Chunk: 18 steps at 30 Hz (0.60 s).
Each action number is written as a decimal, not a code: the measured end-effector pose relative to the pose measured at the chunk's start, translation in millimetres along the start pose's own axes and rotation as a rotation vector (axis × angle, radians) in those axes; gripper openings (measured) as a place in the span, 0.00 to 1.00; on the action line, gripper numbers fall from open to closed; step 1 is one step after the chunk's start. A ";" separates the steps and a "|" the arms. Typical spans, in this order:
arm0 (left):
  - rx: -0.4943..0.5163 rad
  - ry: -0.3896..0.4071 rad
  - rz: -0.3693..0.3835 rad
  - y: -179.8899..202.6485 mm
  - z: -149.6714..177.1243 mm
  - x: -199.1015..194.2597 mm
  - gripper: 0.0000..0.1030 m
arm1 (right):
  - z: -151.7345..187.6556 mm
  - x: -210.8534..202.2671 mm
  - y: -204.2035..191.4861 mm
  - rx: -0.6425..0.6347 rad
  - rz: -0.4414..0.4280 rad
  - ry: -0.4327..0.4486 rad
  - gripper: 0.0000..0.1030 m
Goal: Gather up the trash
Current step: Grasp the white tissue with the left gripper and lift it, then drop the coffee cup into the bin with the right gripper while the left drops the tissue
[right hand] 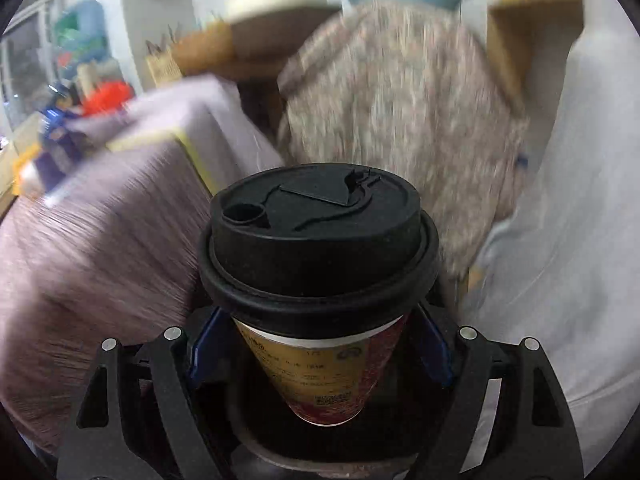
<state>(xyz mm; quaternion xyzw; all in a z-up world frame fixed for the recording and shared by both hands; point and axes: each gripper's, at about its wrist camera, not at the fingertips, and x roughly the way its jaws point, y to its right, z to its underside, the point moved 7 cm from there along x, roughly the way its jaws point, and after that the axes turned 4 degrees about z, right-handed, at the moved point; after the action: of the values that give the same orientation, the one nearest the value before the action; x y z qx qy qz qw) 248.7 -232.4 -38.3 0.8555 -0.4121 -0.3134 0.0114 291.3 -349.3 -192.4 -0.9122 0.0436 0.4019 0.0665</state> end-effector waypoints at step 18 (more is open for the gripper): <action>-0.009 -0.110 0.040 7.1 8.1 51.4 0.11 | 51.3 74.4 11.5 0.062 0.007 -0.228 0.81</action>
<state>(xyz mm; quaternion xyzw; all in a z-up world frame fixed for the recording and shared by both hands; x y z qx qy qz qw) 263.1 -271.8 -69.9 0.8286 -0.4275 -0.3615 -0.0012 302.5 -354.6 -282.7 -0.8580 0.0516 0.5016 0.0980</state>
